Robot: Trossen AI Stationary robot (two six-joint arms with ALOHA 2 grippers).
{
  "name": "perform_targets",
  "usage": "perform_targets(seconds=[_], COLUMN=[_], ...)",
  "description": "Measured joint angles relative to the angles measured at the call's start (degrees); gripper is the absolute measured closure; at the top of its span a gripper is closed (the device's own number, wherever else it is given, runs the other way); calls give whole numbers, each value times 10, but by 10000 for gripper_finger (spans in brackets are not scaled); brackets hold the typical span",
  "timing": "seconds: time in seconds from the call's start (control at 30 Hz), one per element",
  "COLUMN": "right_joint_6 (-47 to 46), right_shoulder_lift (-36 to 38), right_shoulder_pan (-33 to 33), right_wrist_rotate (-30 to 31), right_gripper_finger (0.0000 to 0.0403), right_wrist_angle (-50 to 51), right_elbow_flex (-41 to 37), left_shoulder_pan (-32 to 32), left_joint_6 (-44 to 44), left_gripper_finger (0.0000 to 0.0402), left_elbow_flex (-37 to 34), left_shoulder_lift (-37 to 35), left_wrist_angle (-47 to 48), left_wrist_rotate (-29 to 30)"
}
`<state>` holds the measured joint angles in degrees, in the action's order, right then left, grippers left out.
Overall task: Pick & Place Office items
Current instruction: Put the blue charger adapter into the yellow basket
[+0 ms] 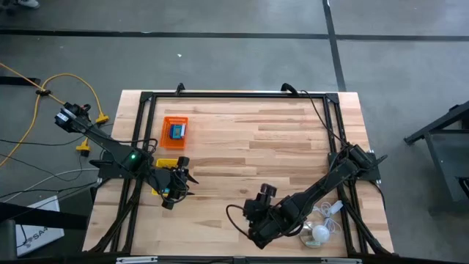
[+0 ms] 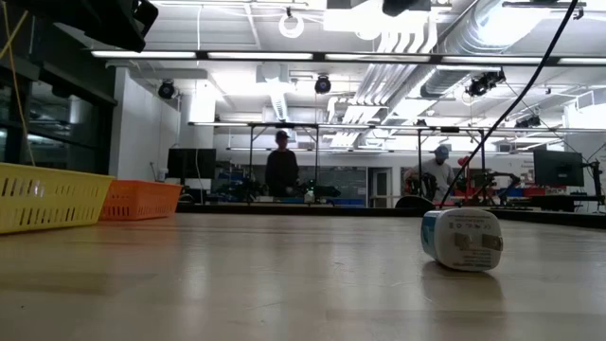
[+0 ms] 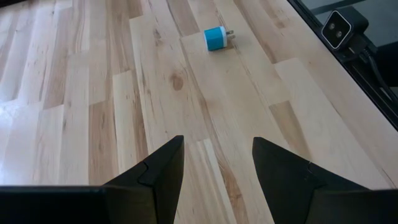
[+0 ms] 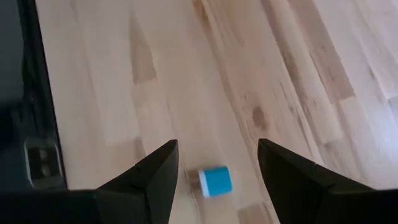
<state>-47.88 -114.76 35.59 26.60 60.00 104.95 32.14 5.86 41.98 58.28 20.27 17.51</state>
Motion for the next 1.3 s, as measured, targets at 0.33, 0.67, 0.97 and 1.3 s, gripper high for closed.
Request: perform_targets(seconds=[0.33,0.67,0.97,1.3], right_joint_6=[316,541,599,691], right_shoulder_lift=[0,0,0,1], right_shoulder_pan=[0,-19,-45,-43], right_wrist_rotate=[-122,-152,-225,-281], right_gripper_finger=[196,196,196,196], right_wrist_angle=[8,2,-32,-50], right_elbow_flex=[0,0,0,-48], left_shoulder_pan=[0,0,0,0], left_joint_6=[2,1,1,1], left_gripper_finger=[219,219,219,219], left_elbow_flex=[0,0,0,0], left_shoulder_lift=[0,0,0,0], left_wrist_angle=[-2,-2,-2,-2], left_wrist_rotate=[0,0,0,0])
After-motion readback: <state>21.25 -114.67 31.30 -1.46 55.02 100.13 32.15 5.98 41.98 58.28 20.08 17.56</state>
